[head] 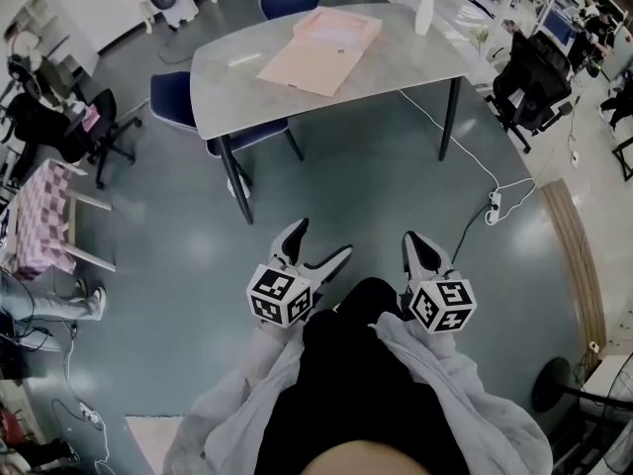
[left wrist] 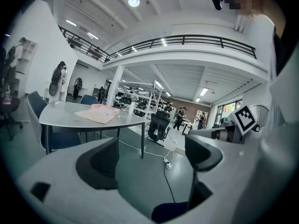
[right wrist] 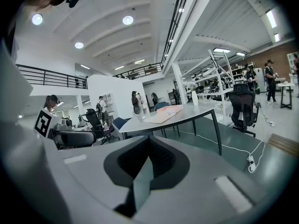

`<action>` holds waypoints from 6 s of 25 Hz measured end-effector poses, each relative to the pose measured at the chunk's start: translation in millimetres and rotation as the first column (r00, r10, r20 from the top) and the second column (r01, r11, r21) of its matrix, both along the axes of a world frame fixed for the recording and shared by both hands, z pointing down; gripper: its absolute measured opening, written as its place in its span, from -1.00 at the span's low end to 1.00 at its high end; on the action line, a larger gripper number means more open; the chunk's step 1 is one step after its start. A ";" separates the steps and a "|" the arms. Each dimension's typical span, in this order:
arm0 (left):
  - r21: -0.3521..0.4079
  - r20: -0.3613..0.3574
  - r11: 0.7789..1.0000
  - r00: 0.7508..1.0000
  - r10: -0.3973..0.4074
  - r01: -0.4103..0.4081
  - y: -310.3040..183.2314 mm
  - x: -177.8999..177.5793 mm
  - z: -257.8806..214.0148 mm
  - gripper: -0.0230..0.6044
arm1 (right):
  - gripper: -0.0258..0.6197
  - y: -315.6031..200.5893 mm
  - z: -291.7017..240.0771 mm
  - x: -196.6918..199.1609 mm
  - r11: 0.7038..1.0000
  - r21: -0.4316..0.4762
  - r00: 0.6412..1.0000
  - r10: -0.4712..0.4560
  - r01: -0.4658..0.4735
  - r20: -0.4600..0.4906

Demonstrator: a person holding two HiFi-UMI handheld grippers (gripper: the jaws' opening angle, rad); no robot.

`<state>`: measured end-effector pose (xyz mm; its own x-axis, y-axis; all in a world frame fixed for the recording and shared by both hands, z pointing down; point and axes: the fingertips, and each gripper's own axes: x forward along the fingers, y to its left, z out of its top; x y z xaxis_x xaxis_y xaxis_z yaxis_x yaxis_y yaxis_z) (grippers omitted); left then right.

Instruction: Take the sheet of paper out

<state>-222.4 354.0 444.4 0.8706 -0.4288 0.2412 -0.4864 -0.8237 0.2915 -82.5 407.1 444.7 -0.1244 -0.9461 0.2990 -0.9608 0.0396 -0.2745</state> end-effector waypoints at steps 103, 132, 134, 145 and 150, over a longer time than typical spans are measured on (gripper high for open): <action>-0.157 -0.072 0.962 0.969 -0.236 0.223 -597.6 230.2 15.6 0.46 | -0.89 -612.4 18.1 244.3 0.986 -0.060 0.985 -0.153 0.159 0.083; -0.249 -0.114 0.935 0.951 -0.287 0.252 -728.1 259.7 42.2 0.38 | -0.89 -753.9 17.3 268.5 0.966 -0.074 0.969 -0.247 0.247 0.014; -0.260 -0.110 0.926 0.945 -0.309 0.272 -737.4 262.3 41.8 0.38 | -0.89 -768.6 16.4 274.1 0.961 -0.079 0.964 -0.264 0.264 0.015; -0.395 -0.144 0.866 0.911 -0.387 0.306 -782.8 275.9 56.9 0.28 | -0.89 -822.2 20.8 265.3 0.927 -0.074 0.930 -0.363 0.367 0.065; -0.533 -0.178 0.785 0.866 -0.468 0.315 -802.7 283.2 76.3 0.28 | -0.89 -826.4 35.2 266.7 0.905 -0.112 0.911 -0.404 0.411 0.076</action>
